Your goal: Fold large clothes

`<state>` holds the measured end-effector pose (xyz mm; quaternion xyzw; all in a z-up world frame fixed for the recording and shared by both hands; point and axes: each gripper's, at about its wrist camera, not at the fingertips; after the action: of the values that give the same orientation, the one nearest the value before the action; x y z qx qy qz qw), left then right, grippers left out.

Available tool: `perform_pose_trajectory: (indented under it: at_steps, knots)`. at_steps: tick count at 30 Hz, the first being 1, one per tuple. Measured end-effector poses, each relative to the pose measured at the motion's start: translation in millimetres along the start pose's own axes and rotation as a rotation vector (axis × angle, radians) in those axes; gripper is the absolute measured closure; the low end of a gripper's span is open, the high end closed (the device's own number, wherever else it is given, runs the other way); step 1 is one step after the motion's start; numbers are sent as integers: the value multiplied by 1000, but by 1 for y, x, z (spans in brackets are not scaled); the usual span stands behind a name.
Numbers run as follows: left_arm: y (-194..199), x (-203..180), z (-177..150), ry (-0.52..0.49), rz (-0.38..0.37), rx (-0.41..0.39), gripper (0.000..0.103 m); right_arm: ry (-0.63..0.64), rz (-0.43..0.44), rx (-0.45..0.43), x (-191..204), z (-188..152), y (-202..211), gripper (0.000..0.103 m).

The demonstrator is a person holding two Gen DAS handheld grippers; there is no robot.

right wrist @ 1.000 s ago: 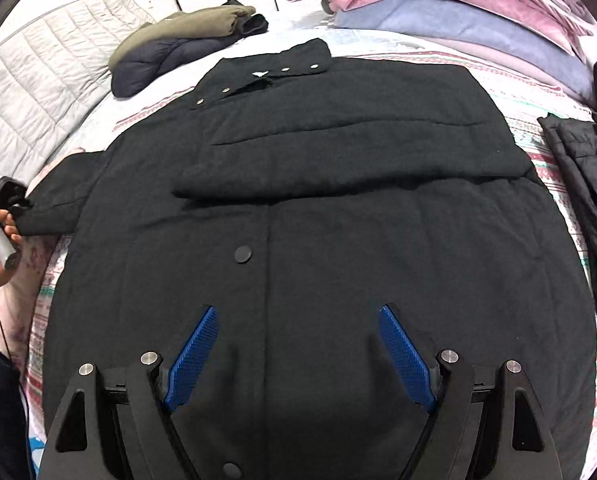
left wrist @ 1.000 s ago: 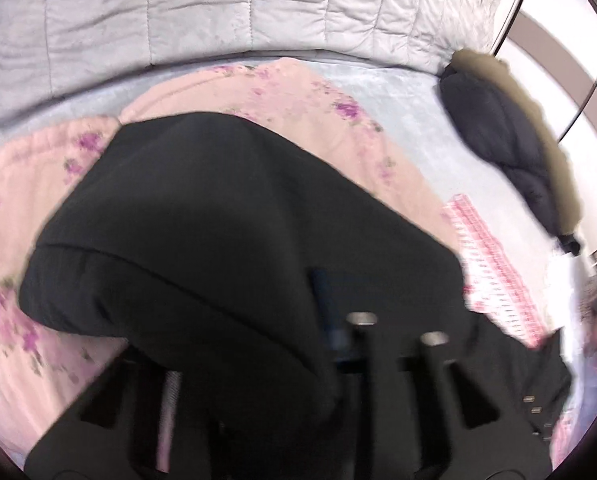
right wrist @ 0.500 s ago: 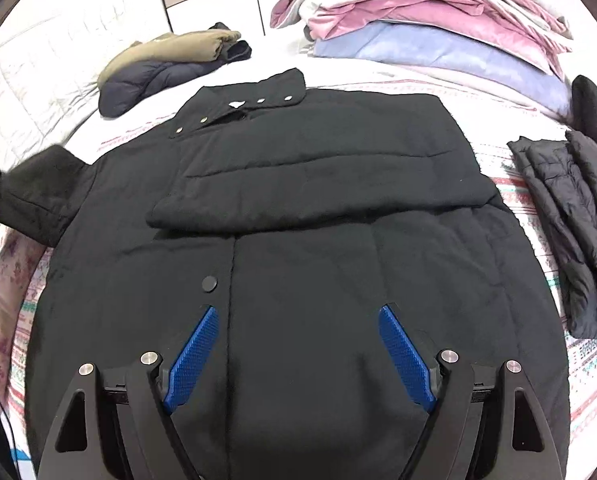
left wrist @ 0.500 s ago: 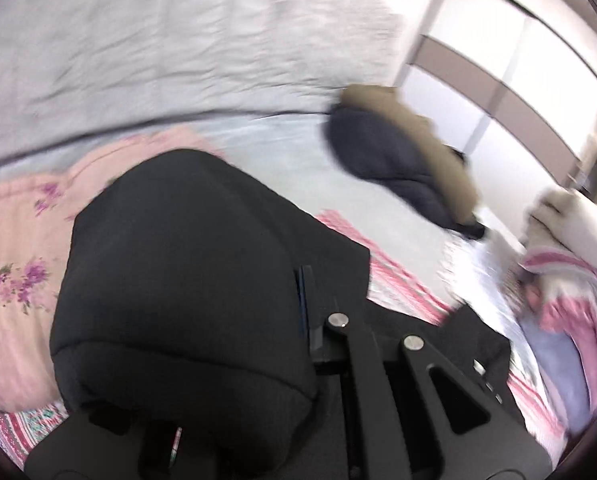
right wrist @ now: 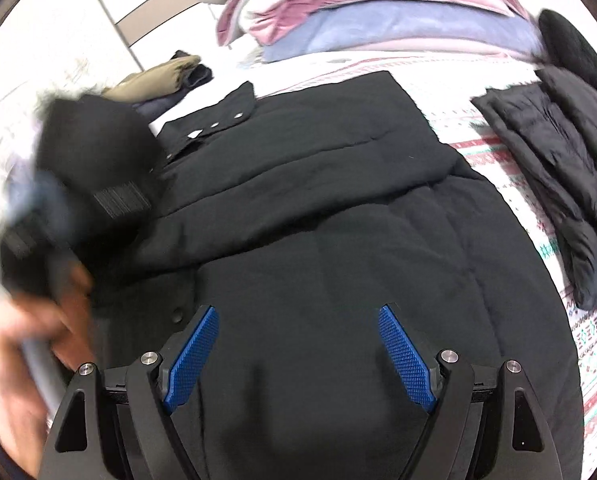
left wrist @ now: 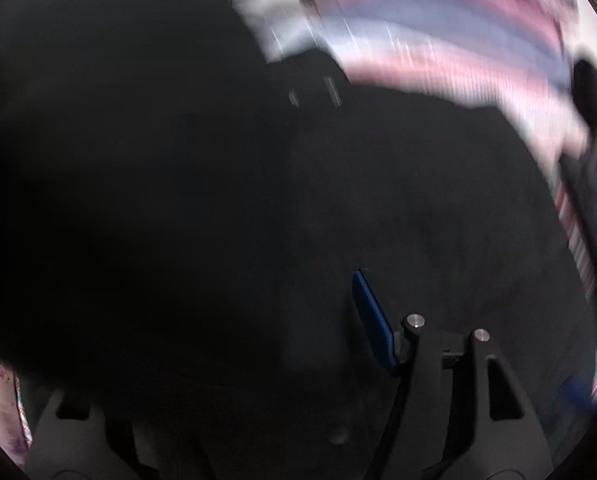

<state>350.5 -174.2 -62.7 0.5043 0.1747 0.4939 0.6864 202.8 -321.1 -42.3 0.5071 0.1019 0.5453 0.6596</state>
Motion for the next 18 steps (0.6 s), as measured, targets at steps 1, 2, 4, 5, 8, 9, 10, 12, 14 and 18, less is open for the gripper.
perform_pose_trajectory:
  at_steps: [1, 2, 4, 5, 8, 9, 10, 12, 14, 18]
  knots:
    - [-5, -12, -5, -62, 39, 9, 37, -23, 12, 7, -6, 3, 0, 19]
    - [-5, -19, -8, -123, 87, -2, 37, -39, 24, 12, -10, 4, 1, 19]
    - [5, -36, -17, -300, 239, -42, 37, -71, 54, 26, -17, 8, 2, 19]
    - [8, -41, -22, -388, 318, -48, 37, -79, 65, 31, -18, 8, 3, 19]
    - [19, -25, -34, -441, 357, -43, 36, -69, 71, 30, -18, 8, 5, 19]
    - [23, -10, -35, -398, 332, -35, 35, -65, 69, 29, -17, 8, 5, 19]
    - [27, 11, -36, -327, 292, -30, 34, -66, 71, 31, -17, 8, 4, 19]
    - [33, 54, -42, -176, 214, -33, 33, -70, 77, 37, -18, 8, 3, 19]
    - [37, 94, -48, -24, 141, -45, 32, -72, 79, 40, -18, 7, 2, 19]
    - [48, 146, -67, 155, 37, -124, 32, -67, 75, 45, -16, 7, -1, 19]
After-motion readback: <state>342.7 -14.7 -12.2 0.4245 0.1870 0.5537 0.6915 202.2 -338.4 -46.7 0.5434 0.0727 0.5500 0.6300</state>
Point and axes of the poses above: each gripper's, at about its wrist camera, not at the fingertips, and y roughly against the way its jaws point, x to its left, z to its top, and after that the axes turned 13 degrees about -y, right-handed
